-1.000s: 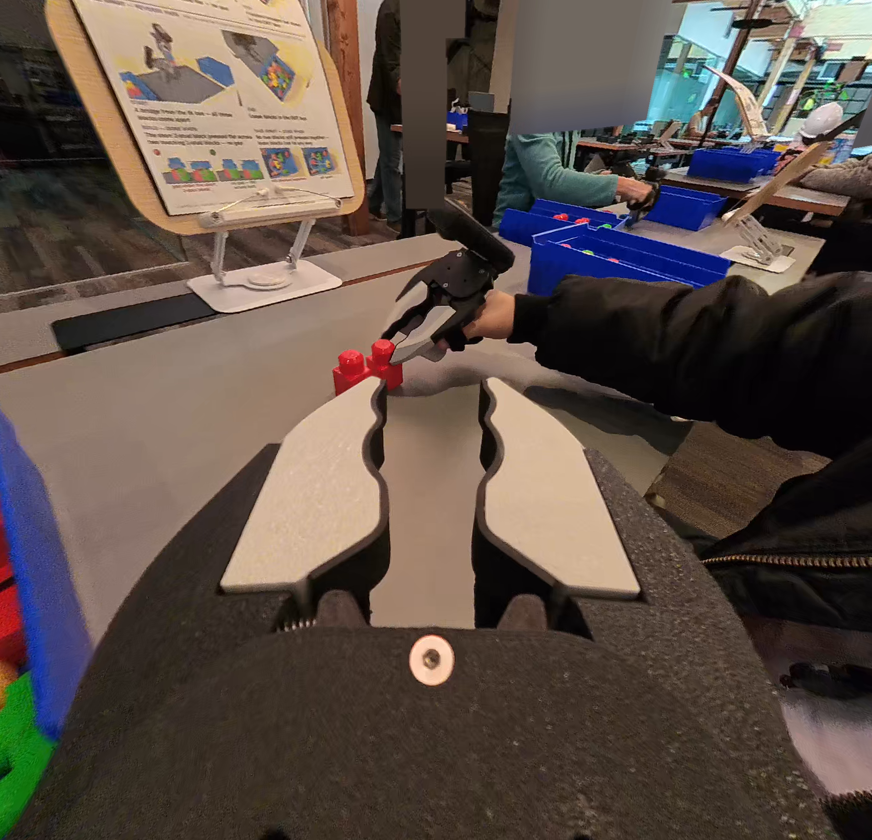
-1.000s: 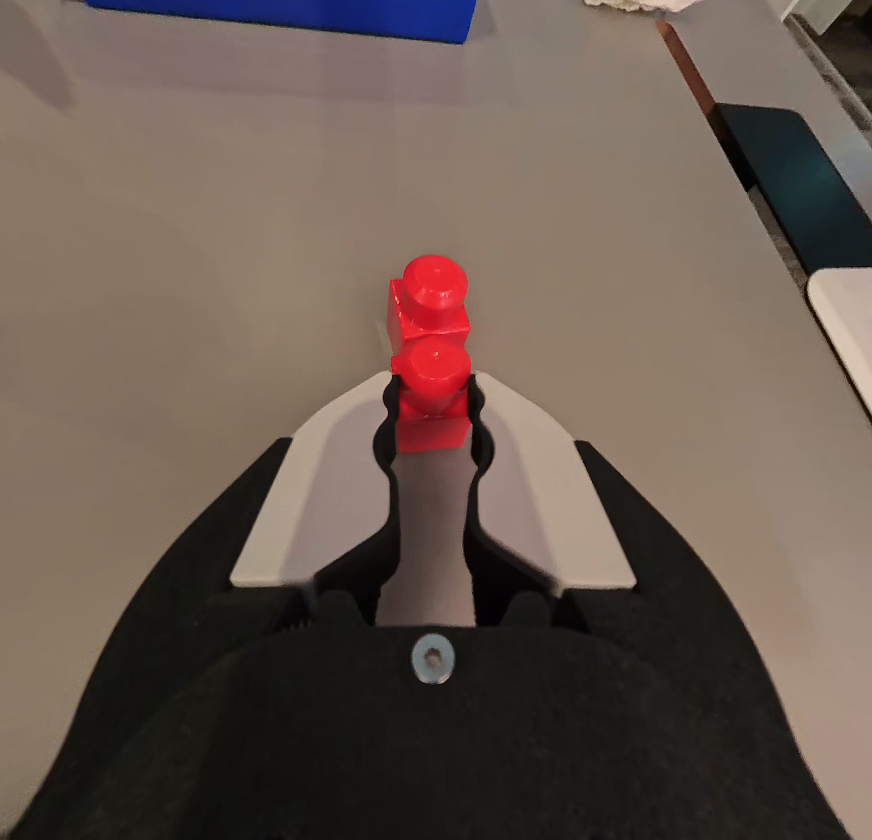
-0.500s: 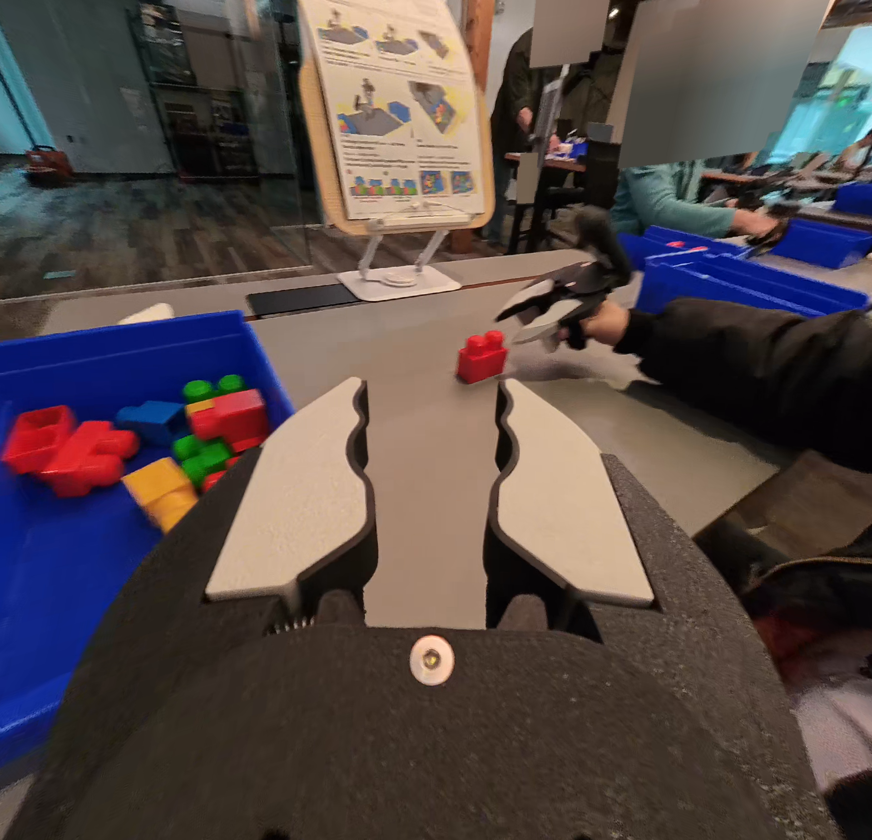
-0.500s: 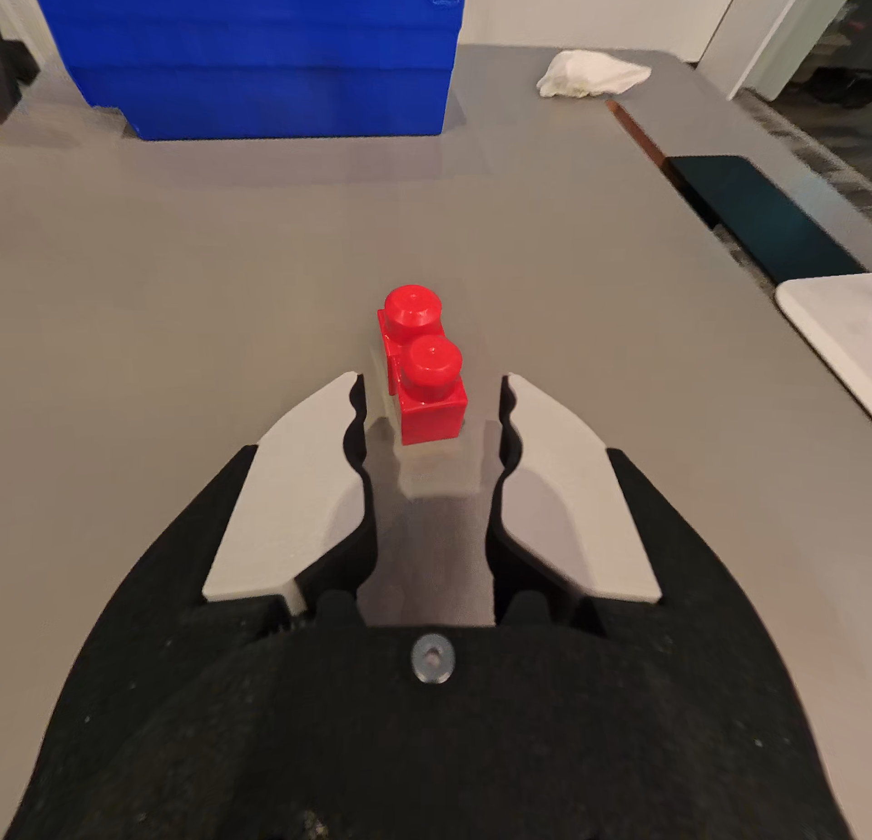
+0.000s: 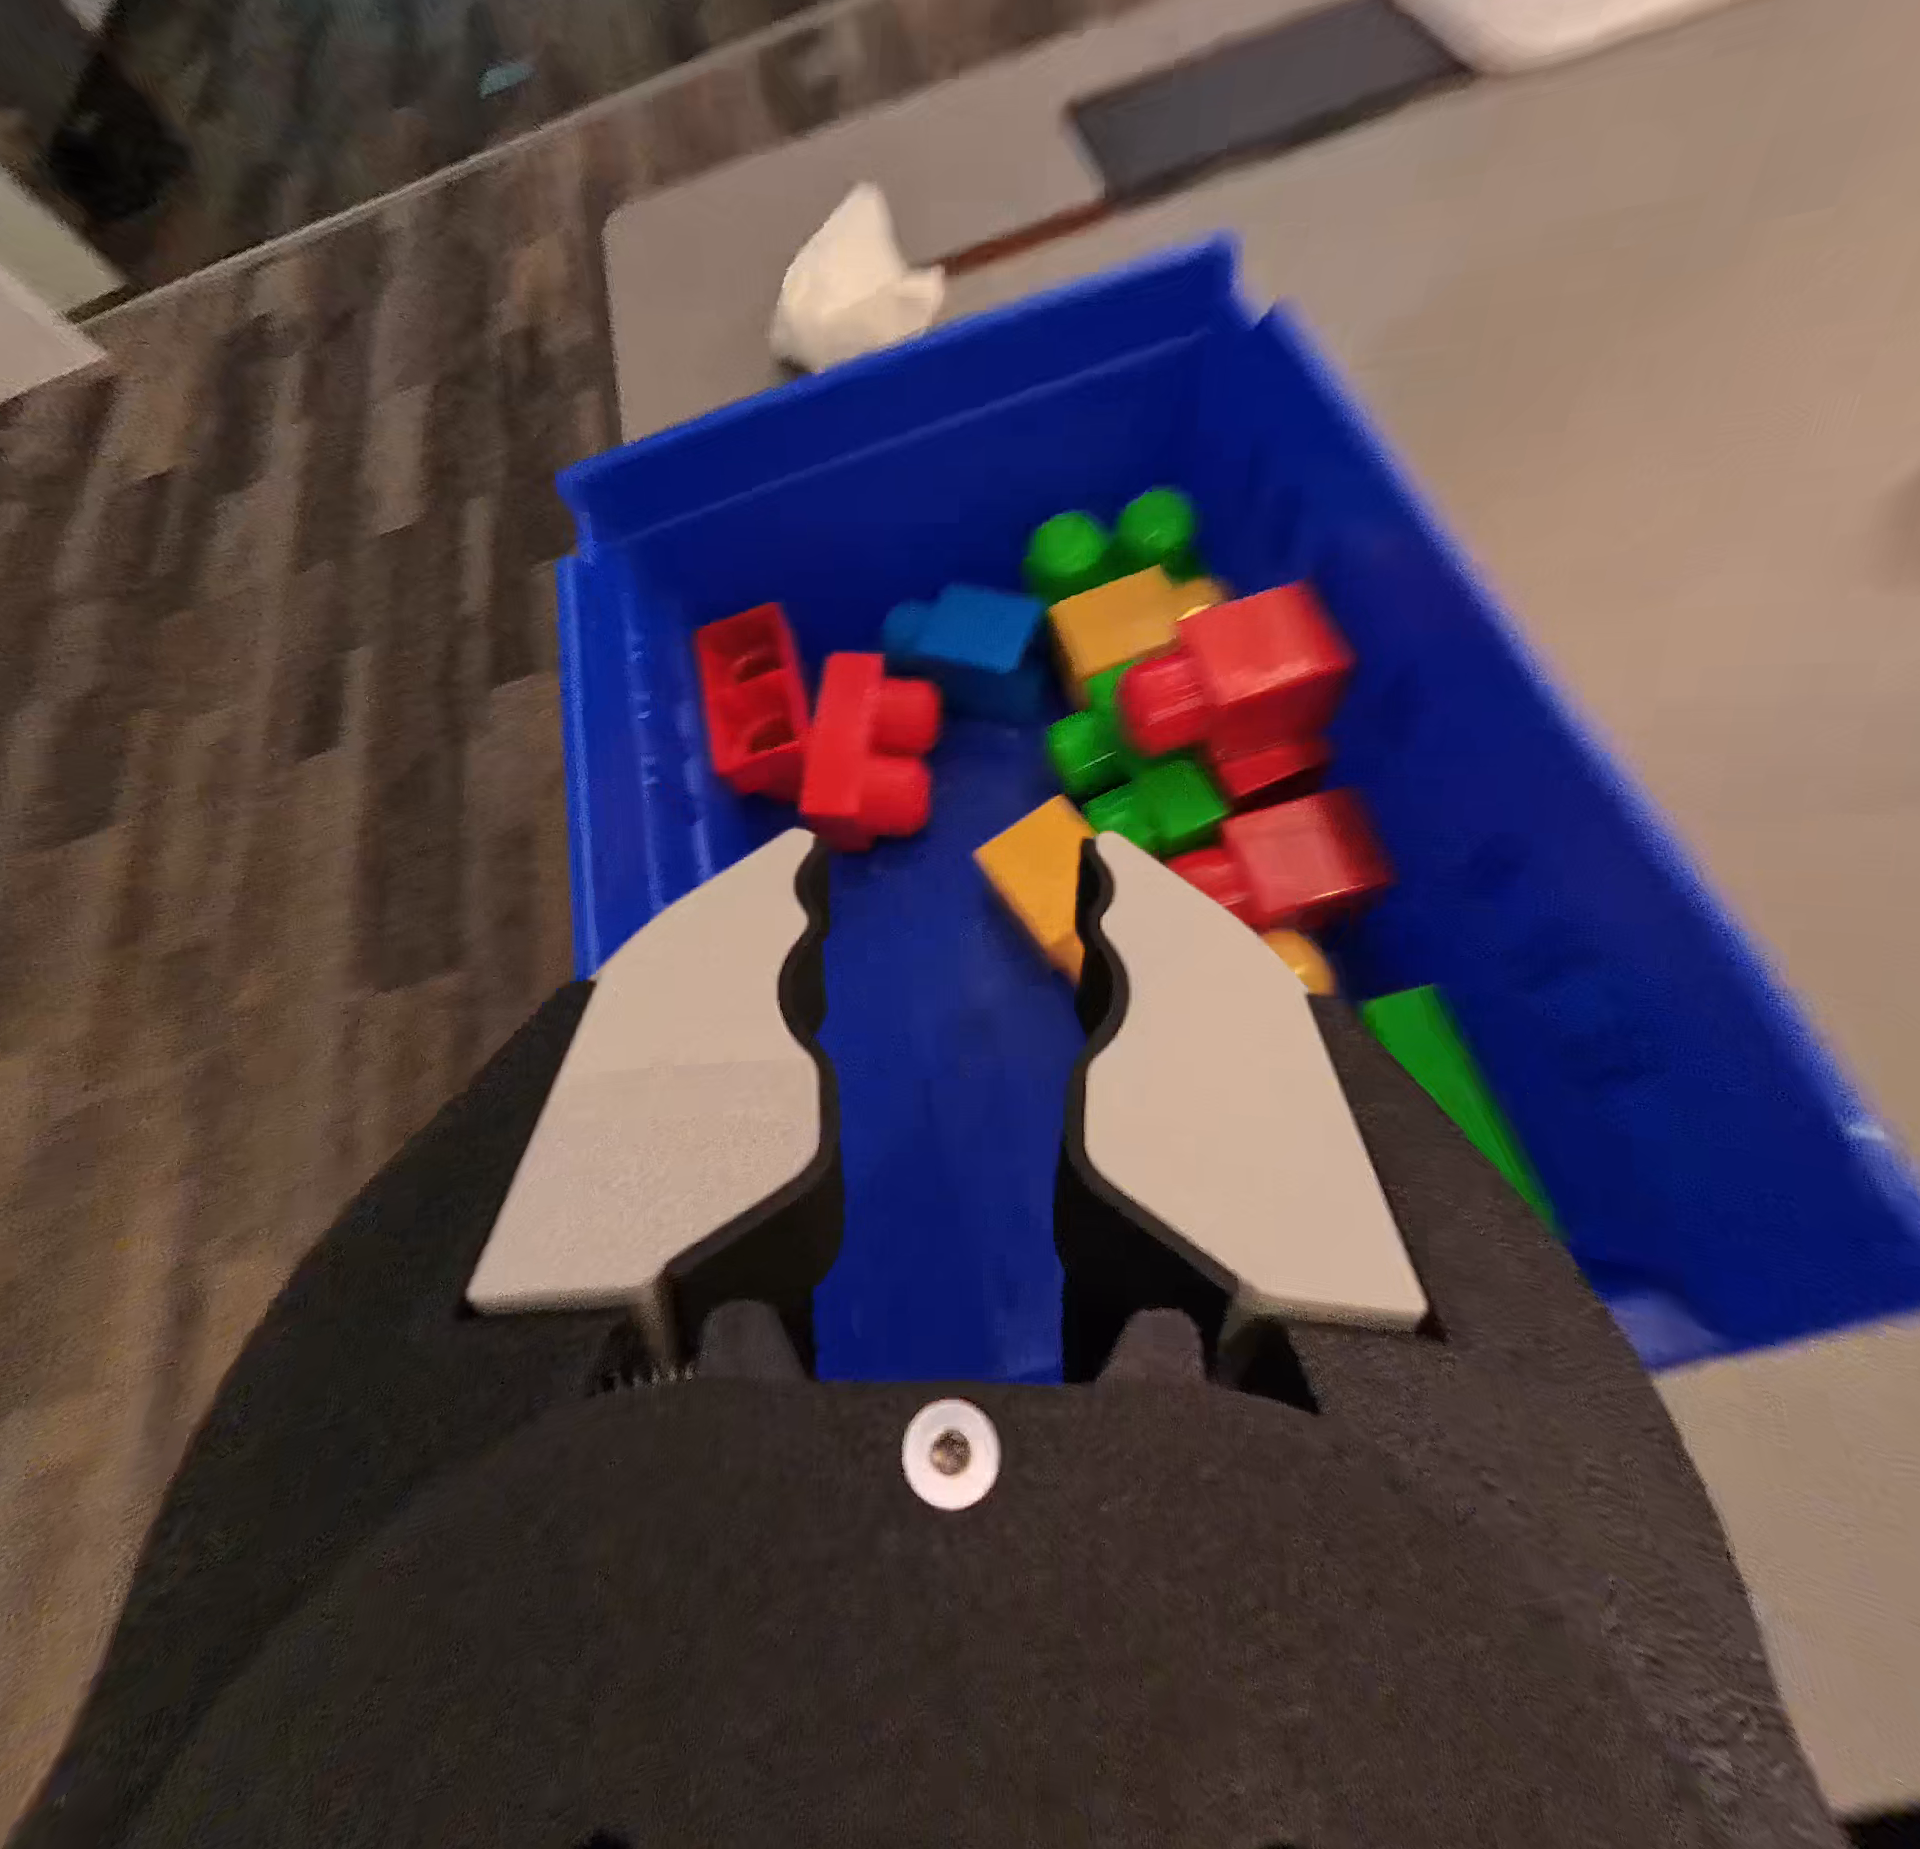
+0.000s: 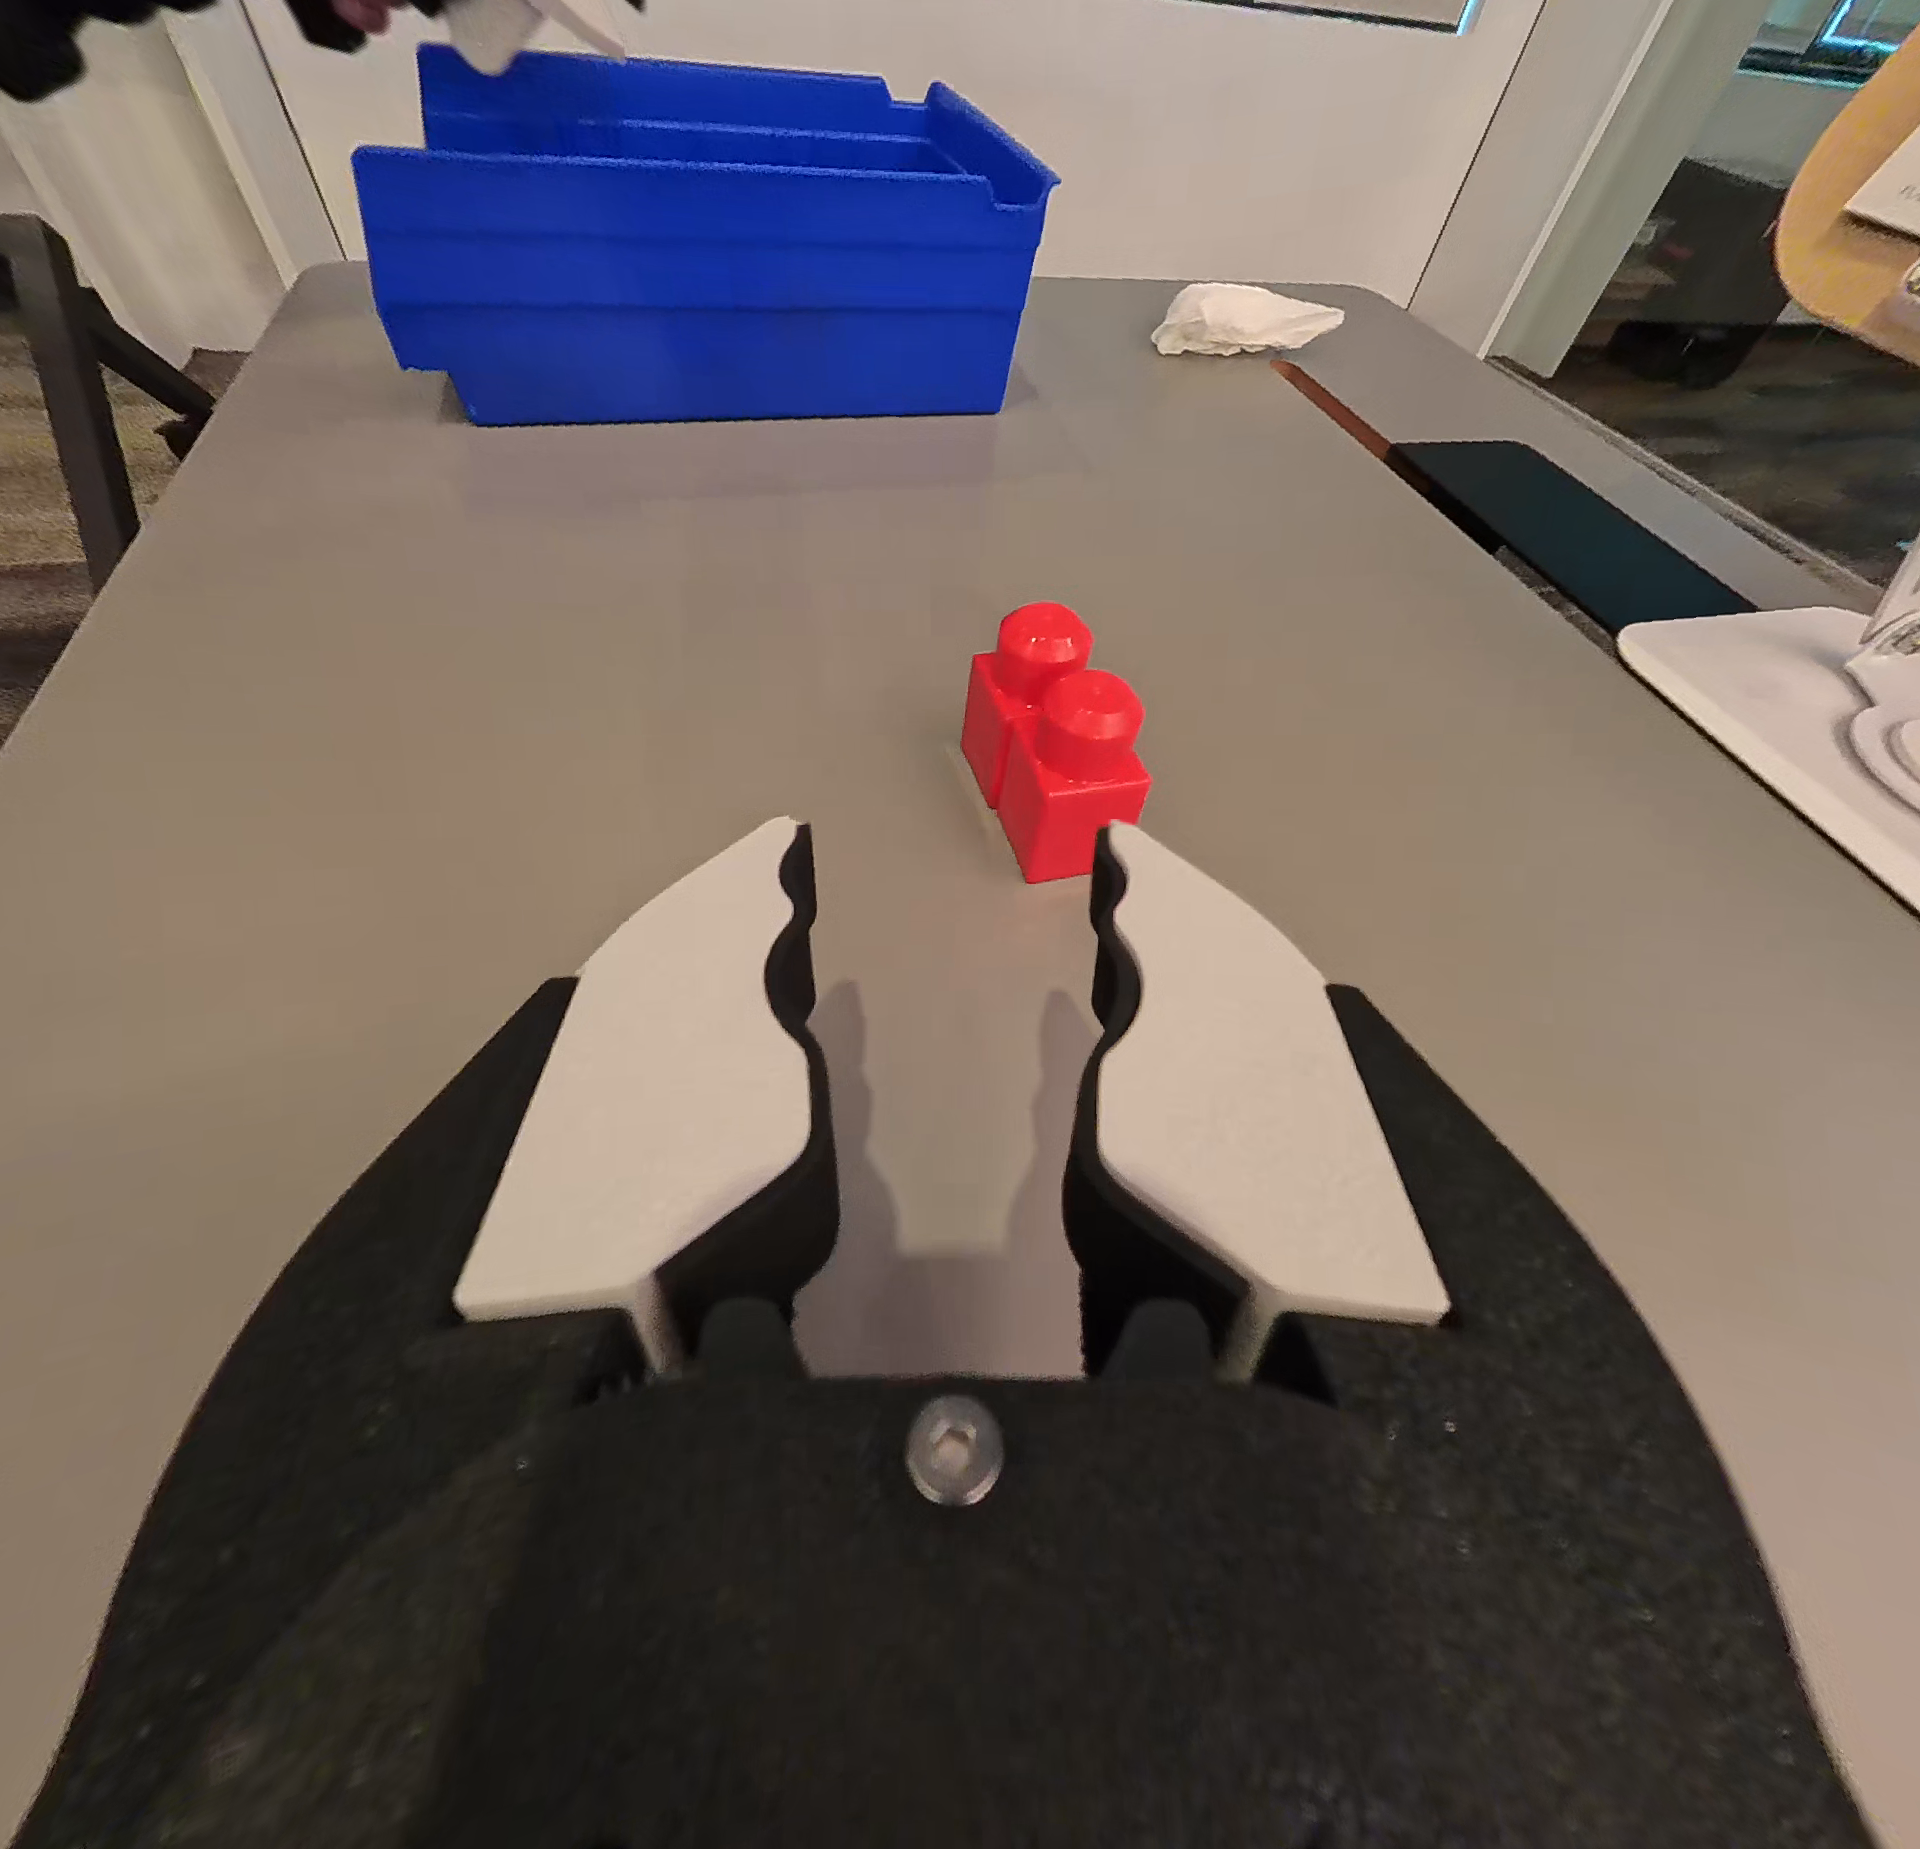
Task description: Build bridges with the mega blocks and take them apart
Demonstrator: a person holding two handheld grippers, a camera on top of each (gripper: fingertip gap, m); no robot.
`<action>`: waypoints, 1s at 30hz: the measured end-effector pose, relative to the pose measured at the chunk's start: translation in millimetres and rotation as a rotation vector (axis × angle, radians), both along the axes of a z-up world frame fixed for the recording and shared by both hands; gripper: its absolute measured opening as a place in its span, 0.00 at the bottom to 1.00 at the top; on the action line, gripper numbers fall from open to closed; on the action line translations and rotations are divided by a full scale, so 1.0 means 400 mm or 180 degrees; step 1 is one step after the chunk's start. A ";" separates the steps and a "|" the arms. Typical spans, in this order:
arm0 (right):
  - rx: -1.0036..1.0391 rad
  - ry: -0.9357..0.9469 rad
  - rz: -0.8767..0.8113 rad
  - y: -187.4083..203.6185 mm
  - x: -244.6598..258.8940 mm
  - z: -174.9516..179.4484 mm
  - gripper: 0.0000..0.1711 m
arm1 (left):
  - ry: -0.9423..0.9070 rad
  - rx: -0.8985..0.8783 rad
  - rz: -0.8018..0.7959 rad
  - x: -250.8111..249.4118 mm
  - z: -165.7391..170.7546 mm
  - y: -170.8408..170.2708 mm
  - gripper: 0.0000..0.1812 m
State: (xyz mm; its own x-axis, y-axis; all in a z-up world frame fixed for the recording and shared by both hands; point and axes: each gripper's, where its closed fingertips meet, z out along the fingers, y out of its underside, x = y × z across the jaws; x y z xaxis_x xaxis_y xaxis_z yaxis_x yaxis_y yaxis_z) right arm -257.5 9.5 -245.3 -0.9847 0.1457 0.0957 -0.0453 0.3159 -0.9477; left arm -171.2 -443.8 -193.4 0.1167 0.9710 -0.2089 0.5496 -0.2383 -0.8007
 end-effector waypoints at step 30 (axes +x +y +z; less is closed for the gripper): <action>0.0041 -0.0123 0.0415 -0.018 0.096 -0.016 0.28 | -0.1526 -0.1361 -0.0020 -0.202 -0.246 -0.109 0.20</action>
State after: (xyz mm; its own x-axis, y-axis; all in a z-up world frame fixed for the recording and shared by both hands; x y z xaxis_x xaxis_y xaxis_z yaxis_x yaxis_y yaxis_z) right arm -219.0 2.2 -251.8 -0.9982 0.0152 0.0583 -0.0503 0.3218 -0.9455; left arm -251.9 -487.5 -292.0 0.2986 0.8125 -0.5006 0.8205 -0.4865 -0.3001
